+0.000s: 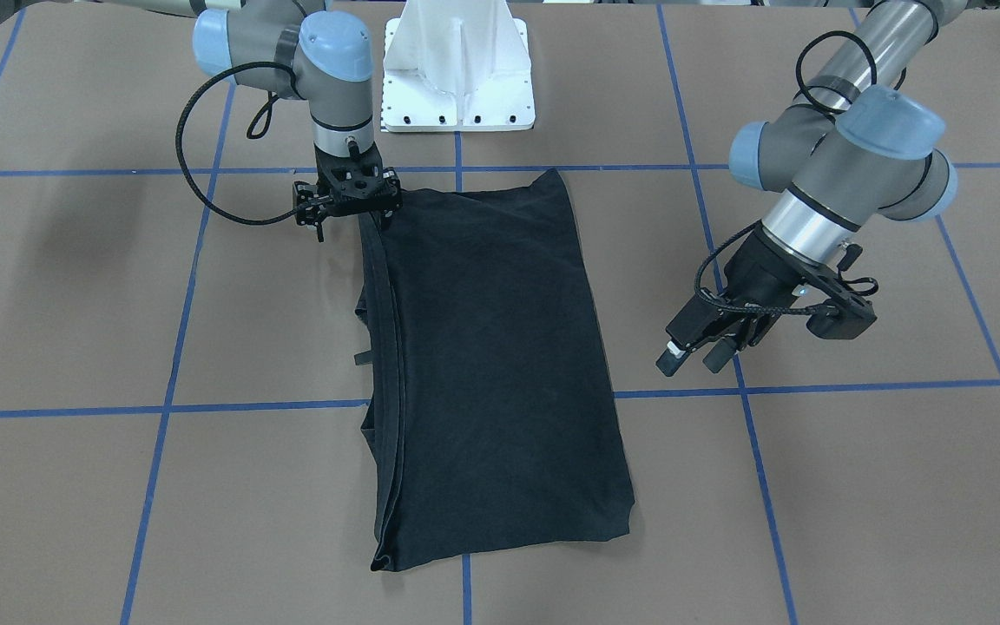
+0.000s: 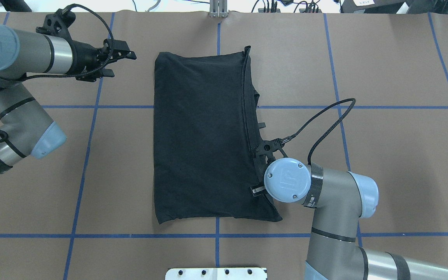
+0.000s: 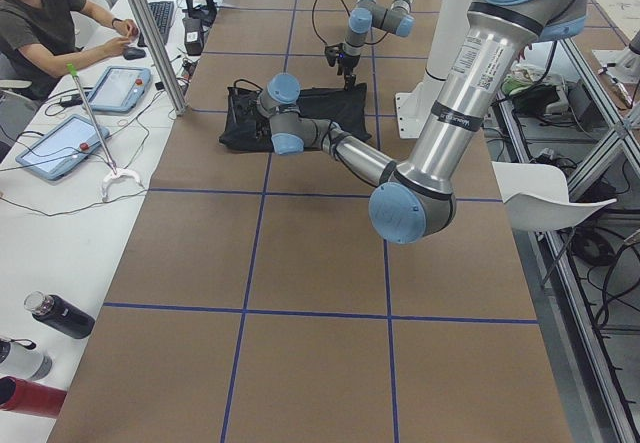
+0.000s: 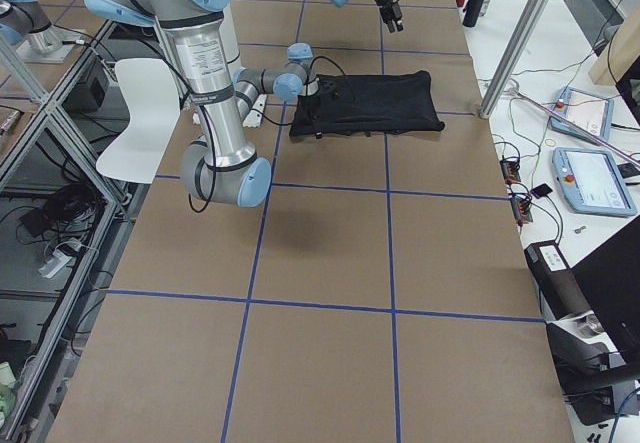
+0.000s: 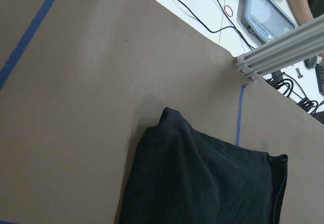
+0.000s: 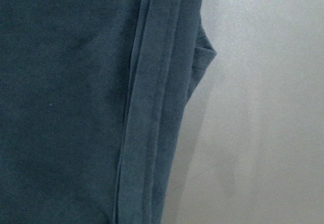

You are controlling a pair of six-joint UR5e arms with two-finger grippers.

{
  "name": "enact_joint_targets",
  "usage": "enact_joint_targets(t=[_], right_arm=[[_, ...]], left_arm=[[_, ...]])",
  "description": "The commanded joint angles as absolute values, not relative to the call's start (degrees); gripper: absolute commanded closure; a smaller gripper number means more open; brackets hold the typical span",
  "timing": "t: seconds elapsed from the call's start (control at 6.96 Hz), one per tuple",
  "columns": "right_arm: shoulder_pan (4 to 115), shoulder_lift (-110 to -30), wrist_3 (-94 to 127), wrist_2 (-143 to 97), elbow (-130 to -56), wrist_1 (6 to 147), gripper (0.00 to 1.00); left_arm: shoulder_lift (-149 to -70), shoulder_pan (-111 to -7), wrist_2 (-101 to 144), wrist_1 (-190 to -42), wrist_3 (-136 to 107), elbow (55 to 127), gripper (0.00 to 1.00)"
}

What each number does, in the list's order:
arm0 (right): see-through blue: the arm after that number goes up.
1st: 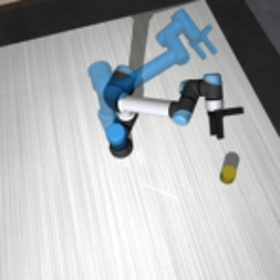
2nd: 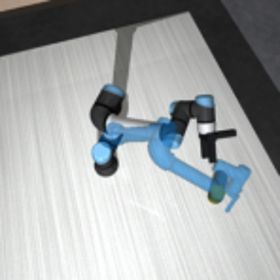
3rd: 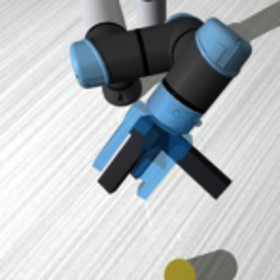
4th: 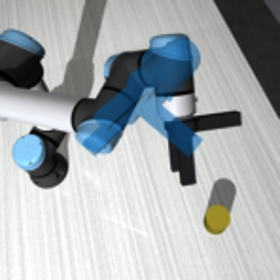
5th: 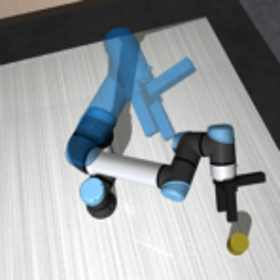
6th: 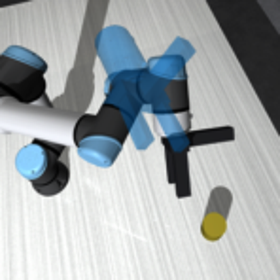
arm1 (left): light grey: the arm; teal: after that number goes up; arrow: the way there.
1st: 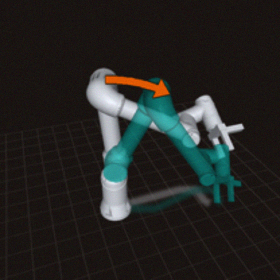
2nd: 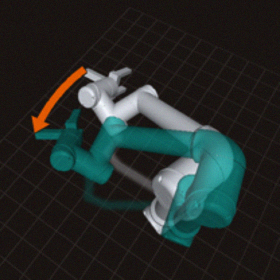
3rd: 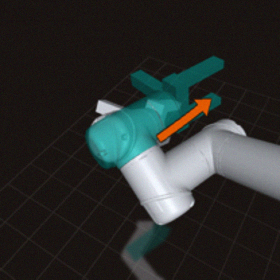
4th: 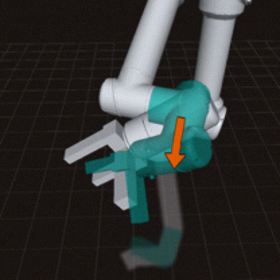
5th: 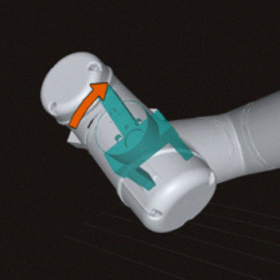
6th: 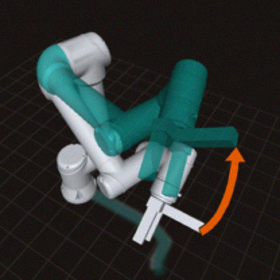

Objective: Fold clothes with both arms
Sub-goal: 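Lower the right gripper onto the shirt's side edge nearest it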

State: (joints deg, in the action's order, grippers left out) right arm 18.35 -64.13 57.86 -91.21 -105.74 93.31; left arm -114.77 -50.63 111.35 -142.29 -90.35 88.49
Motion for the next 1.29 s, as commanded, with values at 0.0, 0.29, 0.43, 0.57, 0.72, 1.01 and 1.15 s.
enact_joint_targets(t=[0.0,0.29,0.43,0.57,0.72,1.01,1.15], right_arm=[[18.3,-64.2,57.8,-91.3,-104.8,93.3,0.0],[19.1,-64.3,57.0,-91.5,-104.8,93.3,0.0],[19.9,-64.6,55.1,-91.5,-104.8,93.3,0.0],[20.9,-65.2,54.3,-91.6,-104.8,93.3,0.0],[21.3,-66.2,54.2,-91.8,-104.8,93.1,0.0],[21.3,-67.2,54.3,-91.8,-107.0,93.1,0.0],[21.4,-67.8,54.3,-92.2,-107.4,93.2,0.0]], left_arm=[[-114.8,-50.5,111.4,-142.3,-90.4,88.5,0.0],[-115.0,-50.5,111.4,-142.3,-90.4,88.5,0.0],[-115.2,-50.5,111.3,-142.3,-90.5,88.5,0.0],[-115.3,-50.4,111.4,-142.3,-90.6,88.5,0.0],[-115.3,-50.4,111.4,-142.3,-90.6,88.6,0.0],[-115.3,-50.4,111.4,-142.3,-90.9,88.6,0.0],[-115.3,-50.4,111.4,-142.3,-90.9,88.5,0.0]])
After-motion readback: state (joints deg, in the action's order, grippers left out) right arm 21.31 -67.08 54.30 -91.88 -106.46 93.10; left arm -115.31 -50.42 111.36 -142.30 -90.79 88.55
